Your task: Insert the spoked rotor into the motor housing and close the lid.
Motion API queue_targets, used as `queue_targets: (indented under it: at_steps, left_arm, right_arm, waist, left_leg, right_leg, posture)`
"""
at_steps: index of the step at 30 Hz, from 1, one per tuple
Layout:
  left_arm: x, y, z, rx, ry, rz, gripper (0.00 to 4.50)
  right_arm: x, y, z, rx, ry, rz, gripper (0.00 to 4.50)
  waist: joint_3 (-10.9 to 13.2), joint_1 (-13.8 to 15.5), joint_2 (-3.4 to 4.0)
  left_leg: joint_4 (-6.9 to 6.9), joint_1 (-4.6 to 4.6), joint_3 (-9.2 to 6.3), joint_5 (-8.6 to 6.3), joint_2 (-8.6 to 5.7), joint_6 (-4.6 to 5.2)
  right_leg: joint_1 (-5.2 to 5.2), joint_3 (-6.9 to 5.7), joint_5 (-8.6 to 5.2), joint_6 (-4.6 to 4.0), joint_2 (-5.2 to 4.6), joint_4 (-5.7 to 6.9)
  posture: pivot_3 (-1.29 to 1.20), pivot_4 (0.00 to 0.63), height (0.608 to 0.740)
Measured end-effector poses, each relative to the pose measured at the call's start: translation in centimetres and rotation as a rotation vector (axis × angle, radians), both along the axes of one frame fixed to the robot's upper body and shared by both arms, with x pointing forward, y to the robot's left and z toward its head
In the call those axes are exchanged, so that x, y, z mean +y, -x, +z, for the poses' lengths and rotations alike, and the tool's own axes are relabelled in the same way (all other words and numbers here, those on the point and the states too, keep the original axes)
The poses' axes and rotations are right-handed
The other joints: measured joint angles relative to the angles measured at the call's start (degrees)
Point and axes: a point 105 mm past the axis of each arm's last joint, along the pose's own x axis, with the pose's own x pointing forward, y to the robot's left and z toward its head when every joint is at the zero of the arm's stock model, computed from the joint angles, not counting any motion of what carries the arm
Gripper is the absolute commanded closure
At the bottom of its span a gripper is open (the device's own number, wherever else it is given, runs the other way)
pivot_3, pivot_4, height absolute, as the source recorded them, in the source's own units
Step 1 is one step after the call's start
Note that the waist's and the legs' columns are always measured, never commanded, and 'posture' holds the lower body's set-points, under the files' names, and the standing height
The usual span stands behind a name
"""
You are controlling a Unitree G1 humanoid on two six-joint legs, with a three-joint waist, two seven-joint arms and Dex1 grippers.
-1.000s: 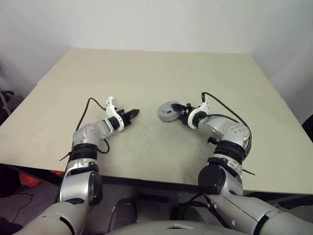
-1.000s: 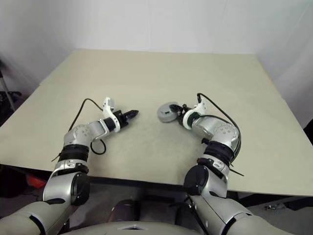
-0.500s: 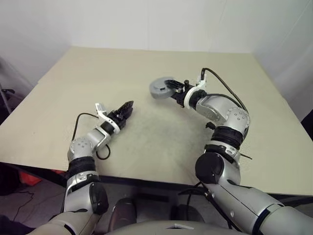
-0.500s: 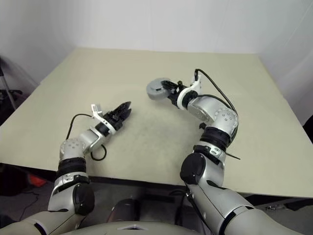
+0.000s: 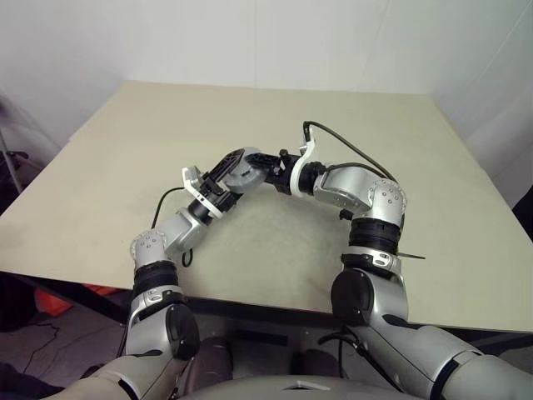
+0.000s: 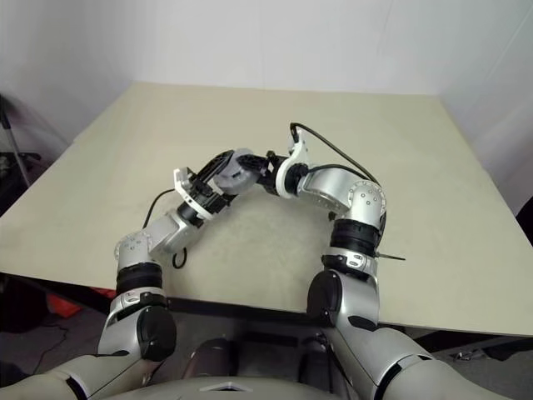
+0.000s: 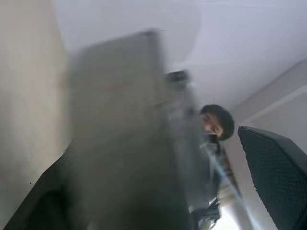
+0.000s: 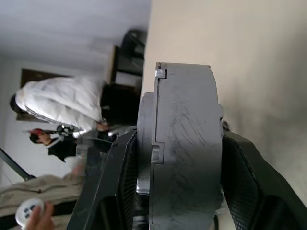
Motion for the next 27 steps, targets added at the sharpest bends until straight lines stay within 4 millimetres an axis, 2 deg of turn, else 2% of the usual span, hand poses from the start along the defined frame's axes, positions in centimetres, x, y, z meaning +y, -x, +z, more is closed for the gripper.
queue_targets:
  at_steps: [5,10,23,27]
  left_arm:
    - [-0.3,-1.0,0.7,-0.003,-0.017,0.019,0.01]
    - [0.1,-1.3,0.4,0.008,-0.027,0.042,0.01]
    - [1.4,-1.2,-1.8,0.076,-0.064,0.100,0.01]
    - [1.8,-1.4,-2.1,0.084,-0.082,0.126,0.85]
  right_arm:
    - [0.0,-0.2,0.3,0.002,-0.011,-0.020,2.43]
    - [0.0,-0.5,0.3,0.008,0.001,-0.037,2.43]
    - [-0.3,-1.0,0.2,0.019,0.007,-0.065,2.43]
    - [-0.3,-1.1,0.0,0.027,0.008,-0.067,2.43]
  waist:
    - [0.0,0.6,0.00]
    - [0.0,0.7,0.00]
    - [0.0,0.9,0.00]
    - [0.0,0.9,0.00]
  left_leg:
    - [0.13,0.01,-0.04,0.00,0.00,-0.01]
    - [0.16,0.00,-0.03,0.01,0.00,-0.01]
    - [0.21,-0.03,-0.03,0.01,0.00,-0.01]
    - [0.23,-0.03,-0.04,0.01,0.00,-0.01]
  right_leg:
    - [0.04,0.03,0.10,0.10,-0.01,-0.01]
    - [0.04,0.02,0.12,0.10,-0.01,0.00]
    - [0.04,0.01,0.14,0.14,-0.02,0.02]
    - [0.04,0.02,0.14,0.14,-0.02,0.03]
  posture:
    - [0.00,0.000,0.740]
    - [0.00,0.000,0.740]
    - [0.00,0.000,0.740]
    - [0.00,0.000,0.740]
